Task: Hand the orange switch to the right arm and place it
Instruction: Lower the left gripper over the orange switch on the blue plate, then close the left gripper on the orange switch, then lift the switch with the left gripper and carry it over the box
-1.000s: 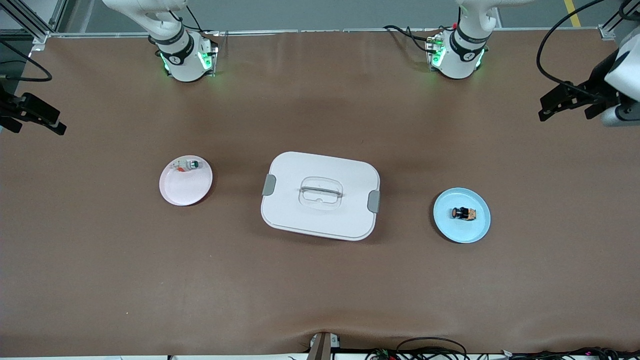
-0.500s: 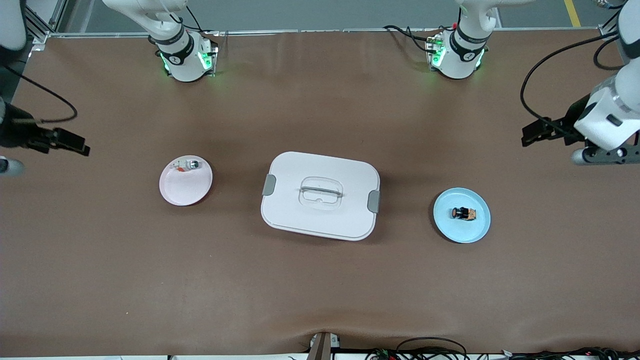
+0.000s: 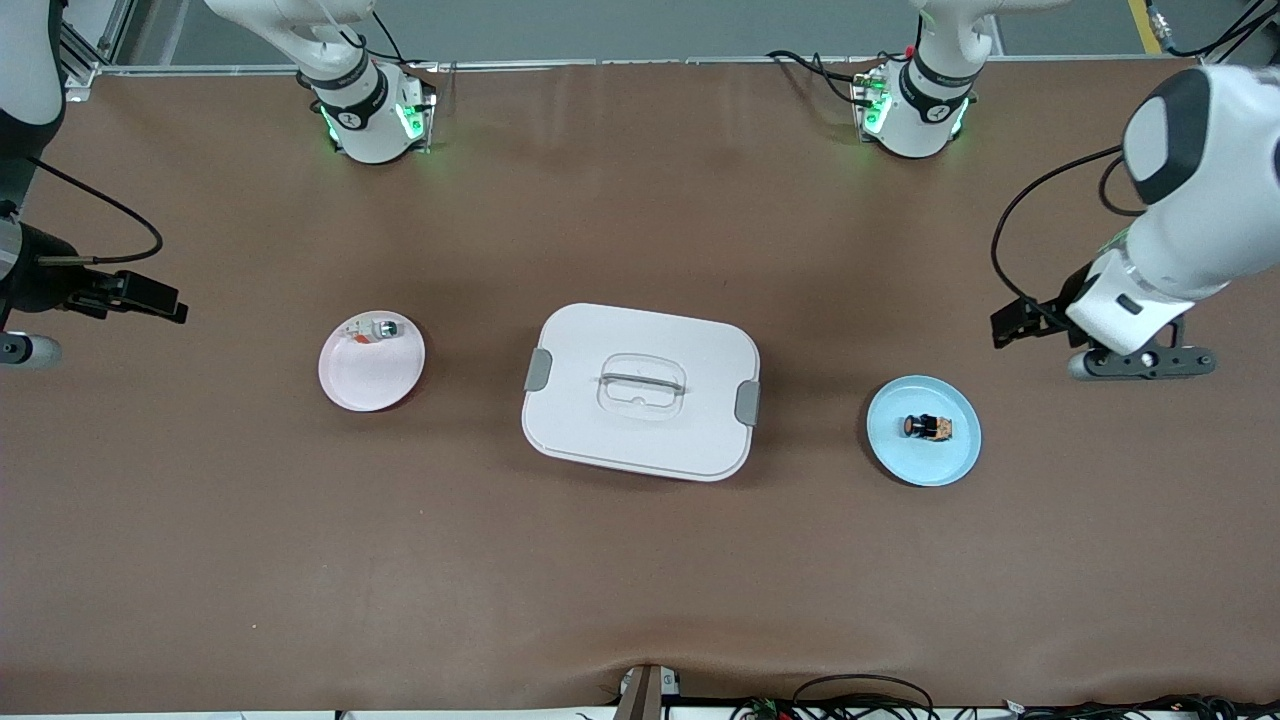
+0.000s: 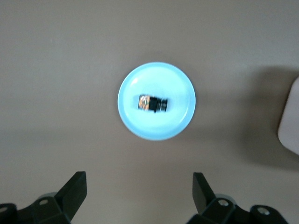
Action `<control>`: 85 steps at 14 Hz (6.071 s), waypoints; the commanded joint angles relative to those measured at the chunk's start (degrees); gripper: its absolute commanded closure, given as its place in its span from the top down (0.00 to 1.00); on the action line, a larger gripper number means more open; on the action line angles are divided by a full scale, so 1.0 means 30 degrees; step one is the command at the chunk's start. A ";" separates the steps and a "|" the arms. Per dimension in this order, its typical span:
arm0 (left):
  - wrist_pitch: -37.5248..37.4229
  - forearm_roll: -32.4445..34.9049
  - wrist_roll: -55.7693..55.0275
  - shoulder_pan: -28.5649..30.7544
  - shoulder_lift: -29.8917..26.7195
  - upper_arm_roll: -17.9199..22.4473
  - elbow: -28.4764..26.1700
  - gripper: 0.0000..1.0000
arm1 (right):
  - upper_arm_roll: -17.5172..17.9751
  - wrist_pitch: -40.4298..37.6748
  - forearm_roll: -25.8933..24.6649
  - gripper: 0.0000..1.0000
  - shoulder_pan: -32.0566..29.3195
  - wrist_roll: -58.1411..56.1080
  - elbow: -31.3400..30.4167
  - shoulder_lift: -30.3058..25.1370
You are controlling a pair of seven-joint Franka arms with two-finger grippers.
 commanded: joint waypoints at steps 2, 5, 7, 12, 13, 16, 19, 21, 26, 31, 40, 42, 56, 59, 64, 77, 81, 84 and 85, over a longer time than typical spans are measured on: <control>0.3651 0.0230 0.0251 -0.0013 0.0197 -0.0067 -0.2492 1.00 | 0.0149 -0.0231 0.0204 1.00 -0.0197 -0.0195 0.0077 -0.0156; 0.5702 0.0259 0.0281 0.0016 0.1280 -0.0067 -0.3196 1.00 | 0.0148 -0.0231 0.0204 1.00 -0.0226 -0.0195 0.0048 -0.0156; 0.7313 0.0259 0.0281 -0.0013 0.2128 -0.0096 -0.3607 1.00 | 0.0119 -0.0260 0.0233 1.00 -0.0343 -0.0195 -0.0215 -0.0156; 1.0420 0.0288 0.0310 -0.0043 0.4794 -0.0067 -0.3697 1.00 | 0.0119 -0.0494 0.0409 1.00 -0.0549 -0.0195 -0.0245 -0.0156; 1.0948 0.0288 0.0310 -0.0043 0.5205 -0.0067 -0.3697 1.00 | 0.0119 -0.0465 0.0467 1.00 -0.0520 -0.0195 -0.0245 -0.0156; 1.1714 0.0929 0.0310 -0.0043 0.6056 -0.0096 -0.3639 1.00 | 0.0119 -0.0465 0.0468 1.00 -0.0403 -0.0195 -0.0245 -0.0156; 1.2327 0.1372 0.0310 0.0016 0.6672 -0.0067 -0.3609 1.00 | 0.0149 -0.0465 0.0497 1.00 -0.0432 -0.0195 -0.0216 -0.0156; 1.2943 0.1372 0.0310 0.0016 0.7140 -0.0096 -0.3609 1.00 | 0.0178 -0.0465 0.0497 1.00 -0.0315 -0.0195 -0.0216 -0.0156; 1.3882 0.1372 0.0310 0.0016 0.8049 -0.0096 -0.3521 1.00 | 0.0236 -0.0378 0.1140 1.00 -0.0314 -0.0194 -0.0186 -0.0156; 1.4000 0.1372 0.0310 -0.0013 0.8576 -0.0096 -0.3405 1.00 | 0.0236 -0.0319 0.1171 1.00 -0.0344 -0.0195 -0.0216 -0.0156; 1.4410 0.1372 0.0339 0.0104 0.8842 -0.0096 -0.3375 0.69 | 0.0236 -0.0319 0.1171 1.00 -0.0344 -0.0224 -0.0187 -0.0156; 1.4410 0.1372 0.0310 0.0133 0.8813 -0.0096 -0.3375 0.42 | 0.0236 -0.0289 0.1171 1.00 -0.0315 -0.0224 -0.0216 -0.0156; 0.9845 0.1109 -0.1645 0.0045 0.4919 -0.0943 -0.2556 0.00 | 0.0236 -0.0231 0.1171 1.00 -0.0344 -0.0370 -0.0157 -0.0156; 0.8440 0.1109 -0.3756 0.0045 0.4185 -0.1616 -0.1913 0.00 | 0.0236 -0.0260 0.1171 1.00 -0.0402 -0.0370 -0.0186 -0.0156; 0.5684 0.1080 -0.8441 0.0016 0.3861 -0.3519 0.0399 0.00 | 0.0178 -0.0201 0.0820 1.00 -0.0374 -0.0400 -0.0186 -0.0156; 0.4948 -0.1616 -2.4344 -0.2880 0.5120 -0.6746 0.5030 0.00 | 0.0266 -0.0289 -0.0119 1.00 -0.0051 -0.0371 -0.0069 -0.0185; 0.4948 -0.1616 -2.9677 -0.4726 0.6114 -0.6746 0.6961 0.00 | 0.0266 -0.0260 0.1543 1.00 0.0007 -0.0196 -0.0186 -0.0155; 0.4948 -0.1587 -3.3342 -0.6015 0.7111 -0.6746 0.8253 0.00 | 0.0266 -0.0085 0.3940 1.00 0.0125 -0.0077 -0.0390 -0.0185; 0.4948 -0.1587 -3.4193 -0.6425 0.7345 -0.6746 0.8575 0.00 | 0.0266 0.0148 0.5288 1.00 0.0096 -0.0077 -0.0711 -0.0301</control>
